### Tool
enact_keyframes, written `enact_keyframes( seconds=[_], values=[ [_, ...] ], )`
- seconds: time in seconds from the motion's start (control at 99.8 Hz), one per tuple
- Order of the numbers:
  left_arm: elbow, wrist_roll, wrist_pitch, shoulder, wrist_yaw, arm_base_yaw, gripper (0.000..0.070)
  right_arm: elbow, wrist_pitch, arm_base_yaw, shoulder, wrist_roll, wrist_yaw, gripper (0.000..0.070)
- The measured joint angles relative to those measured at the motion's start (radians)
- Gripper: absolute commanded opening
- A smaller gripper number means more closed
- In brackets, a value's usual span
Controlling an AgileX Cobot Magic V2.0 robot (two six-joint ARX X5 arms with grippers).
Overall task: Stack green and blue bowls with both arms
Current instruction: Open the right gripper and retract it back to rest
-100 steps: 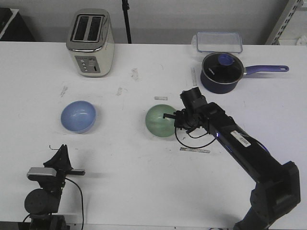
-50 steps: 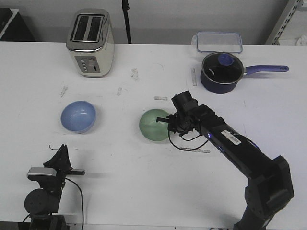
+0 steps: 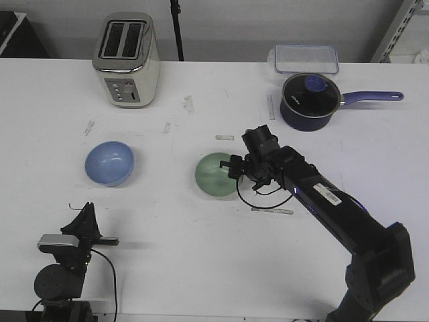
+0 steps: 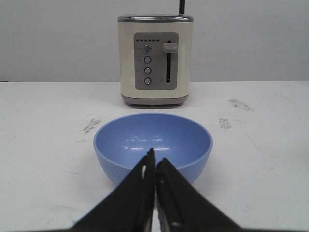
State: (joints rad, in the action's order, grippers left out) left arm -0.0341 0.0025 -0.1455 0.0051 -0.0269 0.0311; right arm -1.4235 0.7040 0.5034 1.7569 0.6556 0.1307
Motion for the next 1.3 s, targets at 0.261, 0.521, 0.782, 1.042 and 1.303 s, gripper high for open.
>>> enact_keyframes(
  seconds=[0.261,0.521,0.782,1.042,1.303],
  values=[
    [0.0,0.0,0.0,0.0,0.0,0.0,0.0002,0.016,-0.114,-0.012,-0.177,-0.089,-0.028,0.0416],
    [0.0,0.0,0.0,0.0,0.0,0.0,0.0002,0.256,-0.381,-0.082,-0.364,-0.376,-0.03,0.0177],
    [0.0,0.0,0.0,0.0,0.0,0.0,0.0002,0.5,-0.587,-0.213,-0.615,-0.679,-0.03,0.001],
    [0.0,0.0,0.0,0.0,0.0,0.0,0.0002,0.734,-0.678,-0.39,-0.871,-0.662,-0.035,0.001],
    [0.0,0.0,0.0,0.0,0.0,0.0,0.0002,0.927,-0.683,-0.5,-1.138,-0.624,-0.034,0.001]
  ],
)
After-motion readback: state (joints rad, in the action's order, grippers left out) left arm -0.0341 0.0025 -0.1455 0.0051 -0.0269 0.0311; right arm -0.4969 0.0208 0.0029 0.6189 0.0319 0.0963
